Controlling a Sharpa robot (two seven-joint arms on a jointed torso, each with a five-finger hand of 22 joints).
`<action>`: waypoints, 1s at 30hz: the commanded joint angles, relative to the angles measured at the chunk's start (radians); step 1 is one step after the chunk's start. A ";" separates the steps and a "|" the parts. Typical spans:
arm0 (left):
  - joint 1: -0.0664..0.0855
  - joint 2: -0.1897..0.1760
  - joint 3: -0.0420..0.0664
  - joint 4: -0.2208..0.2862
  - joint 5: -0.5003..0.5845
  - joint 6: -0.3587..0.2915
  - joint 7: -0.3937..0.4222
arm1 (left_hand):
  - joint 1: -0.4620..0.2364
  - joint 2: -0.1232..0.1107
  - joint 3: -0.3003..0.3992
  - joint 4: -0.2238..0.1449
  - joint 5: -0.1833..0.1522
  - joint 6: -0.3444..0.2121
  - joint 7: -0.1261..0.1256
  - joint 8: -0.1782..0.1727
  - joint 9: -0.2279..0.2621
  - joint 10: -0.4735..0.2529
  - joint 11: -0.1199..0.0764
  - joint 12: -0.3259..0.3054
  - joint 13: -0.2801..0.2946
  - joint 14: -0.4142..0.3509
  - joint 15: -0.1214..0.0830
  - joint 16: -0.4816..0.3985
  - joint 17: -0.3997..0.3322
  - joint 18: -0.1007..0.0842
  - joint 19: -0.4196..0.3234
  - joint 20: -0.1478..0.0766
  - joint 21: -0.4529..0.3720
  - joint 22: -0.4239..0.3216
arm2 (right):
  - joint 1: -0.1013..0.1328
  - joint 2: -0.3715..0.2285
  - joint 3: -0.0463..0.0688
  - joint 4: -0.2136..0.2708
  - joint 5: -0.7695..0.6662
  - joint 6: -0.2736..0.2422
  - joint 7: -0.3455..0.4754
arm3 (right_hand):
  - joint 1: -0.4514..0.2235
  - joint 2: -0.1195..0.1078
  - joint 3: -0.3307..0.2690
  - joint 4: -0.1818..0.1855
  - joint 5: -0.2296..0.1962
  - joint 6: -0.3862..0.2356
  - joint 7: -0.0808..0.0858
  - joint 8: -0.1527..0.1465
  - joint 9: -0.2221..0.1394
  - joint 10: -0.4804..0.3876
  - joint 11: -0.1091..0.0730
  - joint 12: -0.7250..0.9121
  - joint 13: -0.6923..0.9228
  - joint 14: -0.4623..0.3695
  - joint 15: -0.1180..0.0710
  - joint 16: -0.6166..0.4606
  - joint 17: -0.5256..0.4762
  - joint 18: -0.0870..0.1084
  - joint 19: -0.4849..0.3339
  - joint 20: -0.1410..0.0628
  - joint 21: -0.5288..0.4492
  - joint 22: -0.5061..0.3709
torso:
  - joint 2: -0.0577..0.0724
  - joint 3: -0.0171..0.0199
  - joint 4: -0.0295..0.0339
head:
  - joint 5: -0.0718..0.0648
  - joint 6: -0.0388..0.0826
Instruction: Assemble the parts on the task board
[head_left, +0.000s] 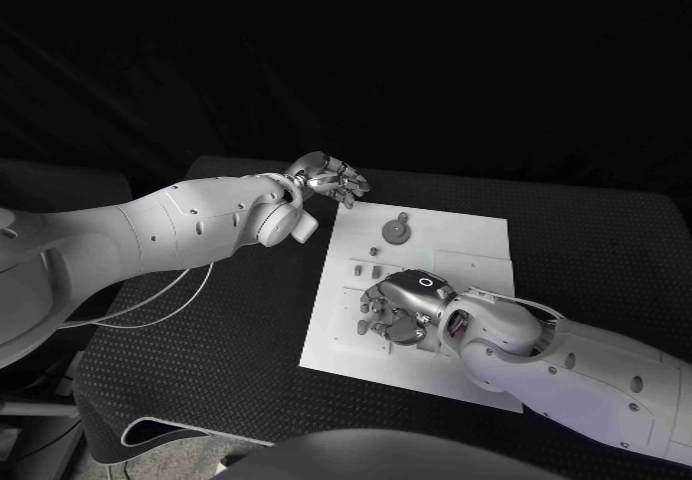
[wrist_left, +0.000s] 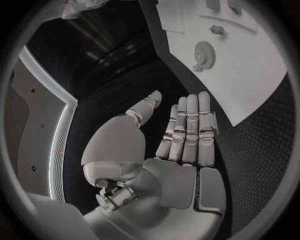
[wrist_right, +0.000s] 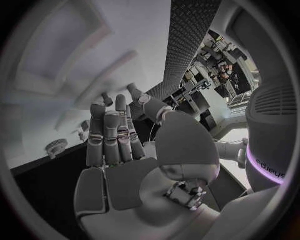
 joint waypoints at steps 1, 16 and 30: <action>0.001 0.001 0.001 -0.003 0.005 0.010 0.006 | -0.009 -0.002 -0.002 0.004 0.005 -0.006 -0.002 0.005 -0.002 -0.009 0.000 -0.001 -0.002 0.004 0.004 -0.006 0.002 0.011 0.002 0.003 -0.003 0.000 | 0.002 -0.017 0.015 0.023 0.055 -0.090 0.020 | 0.006 -0.005 -0.005 0.000 0.006 -0.009 0.000 -0.008 -0.002 -0.013 0.004 -0.007 -0.002 0.010 0.000 0.007 0.002 0.017 0.015 -0.005 0.006 0.020 | -0.001 0.0005 -0.0013 | -0.003 0.007; 0.001 -0.001 0.000 -0.014 0.008 0.009 0.013 | -0.010 -0.005 -0.004 0.003 0.005 -0.011 0.001 0.003 -0.003 -0.011 0.001 -0.001 -0.002 0.004 0.004 -0.008 0.005 0.011 0.002 0.003 -0.004 0.001 | 0.126 -0.241 0.083 0.098 0.414 0.093 -0.088 | -0.153 0.014 -0.064 0.122 0.010 0.052 -0.038 0.055 0.068 0.002 -0.053 0.379 0.437 0.004 -0.064 0.052 0.030 0.017 0.017 -0.011 0.011 0.020 | -0.008 -0.0010 -0.0144 | -0.042 0.047; -0.003 -0.019 0.000 -0.004 0.015 0.004 0.035 | -0.014 -0.003 -0.006 0.006 0.005 -0.008 0.000 0.006 -0.003 -0.008 0.000 0.001 -0.002 0.004 0.005 -0.011 0.008 0.010 0.002 0.004 -0.005 0.001 | 0.142 -0.367 0.067 0.150 0.539 0.303 -0.328 | -0.296 -0.023 -0.047 0.257 0.006 0.060 -0.061 0.068 0.179 -0.169 -0.077 0.895 0.795 -0.007 -0.074 0.253 0.111 0.017 0.022 -0.034 0.100 0.021 | -0.030 0.0029 -0.0443 | -0.064 0.054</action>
